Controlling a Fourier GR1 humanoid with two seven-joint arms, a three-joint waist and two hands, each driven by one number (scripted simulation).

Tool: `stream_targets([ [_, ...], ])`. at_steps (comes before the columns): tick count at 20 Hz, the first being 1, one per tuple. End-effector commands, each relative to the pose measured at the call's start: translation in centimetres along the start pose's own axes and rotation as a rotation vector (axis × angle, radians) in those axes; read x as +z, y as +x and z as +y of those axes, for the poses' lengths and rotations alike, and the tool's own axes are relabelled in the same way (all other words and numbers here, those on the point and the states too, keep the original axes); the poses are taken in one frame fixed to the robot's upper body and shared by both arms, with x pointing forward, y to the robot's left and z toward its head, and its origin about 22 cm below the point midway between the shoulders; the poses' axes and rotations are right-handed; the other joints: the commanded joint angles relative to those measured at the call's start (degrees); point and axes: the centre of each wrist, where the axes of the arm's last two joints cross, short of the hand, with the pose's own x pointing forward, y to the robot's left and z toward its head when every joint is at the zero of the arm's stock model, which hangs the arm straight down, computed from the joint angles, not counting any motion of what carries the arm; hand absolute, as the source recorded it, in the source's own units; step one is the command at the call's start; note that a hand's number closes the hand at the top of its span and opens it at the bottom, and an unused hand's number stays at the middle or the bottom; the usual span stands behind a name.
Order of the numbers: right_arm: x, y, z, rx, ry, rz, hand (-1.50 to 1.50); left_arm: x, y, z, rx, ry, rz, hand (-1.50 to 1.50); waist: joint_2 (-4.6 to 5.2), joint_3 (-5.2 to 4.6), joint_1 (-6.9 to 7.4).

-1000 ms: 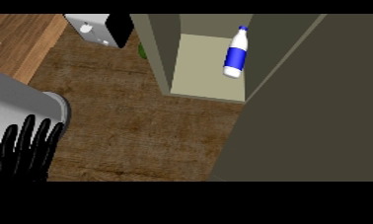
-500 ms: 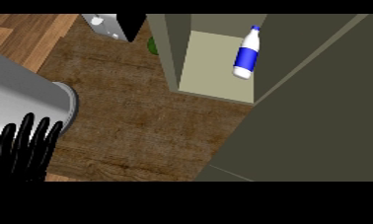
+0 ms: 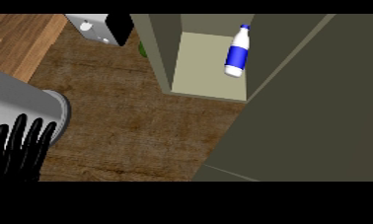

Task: Pick up the bottled water, place it into the cabinet and close the cabinet

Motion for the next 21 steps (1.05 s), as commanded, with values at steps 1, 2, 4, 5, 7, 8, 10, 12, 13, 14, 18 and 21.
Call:
stream_targets([
  [1, -1.6, -1.2, -2.3, -0.097, -0.302, -0.050, 1.50, -0.1, 0.1, 0.3, -0.008, 0.012, -0.009, -1.50, 0.48, 0.27, -0.54],
  [2, -1.6, -1.2, -2.9, -0.089, -0.333, -0.047, 1.50, 0.4, 0.0, 0.1, 0.019, 0.001, 0.016, -1.50, 0.51, 0.19, 0.08],
  [4, -2.1, -1.3, -4.1, -0.090, -0.385, -0.057, 1.50, 0.4, -0.1, 0.2, 0.023, -0.009, 0.011, -1.50, 0.31, 0.20, 0.72],
  [5, -2.4, -1.3, -4.9, -0.090, -0.408, -0.061, 1.50, 0.3, 0.1, -0.3, 0.030, -0.014, 0.005, -1.50, 0.21, 0.33, 1.28],
  [7, -3.6, -1.4, -6.3, -0.092, -0.459, -0.061, 1.50, 0.0, 0.1, 0.2, 0.013, -0.021, -0.006, -1.50, 0.14, 0.35, 1.57],
  [8, -4.5, -1.1, -6.9, -0.106, -0.475, -0.057, 1.50, -0.3, 0.2, 0.4, 0.019, -0.021, 0.007, -1.50, 0.31, 0.37, 1.57],
  [10, -6.4, -0.7, -8.3, -0.099, -0.531, -0.061, 1.50, -0.2, 0.3, 0.4, 0.032, -0.033, 0.015, -1.50, 0.08, 0.43, 2.31],
  [12, -8.4, -0.5, -10.1, -0.113, -0.575, -0.047, 1.50, -0.4, 0.3, 0.8, 0.027, -0.030, 0.018, -1.50, 0.09, 0.53, 1.88],
  [13, -9.5, -0.1, -10.9, -0.118, -0.583, -0.048, 1.50, -0.6, 0.4, 0.6, 0.024, -0.039, -0.002, -1.50, 0.09, 0.57, 2.34],
  [14, -10.7, 0.0, -11.4, -0.128, -0.598, -0.035, 1.50, 0.0, -0.1, 0.7, 0.037, -0.031, 0.021, -1.50, -0.03, 0.54, 2.45],
  [18, -15.2, 1.5, -14.2, -0.125, -0.613, -0.022, 1.50, -0.2, -0.1, 0.4, 0.041, -0.027, 0.016, -1.50, -0.31, 0.70, 1.39],
  [21, -18.0, 1.5, -15.4, -0.134, -0.629, -0.020, 1.50, 0.9, -1.1, 1.3, 0.043, -0.001, 0.040, -1.50, -0.72, 0.69, 0.16],
])
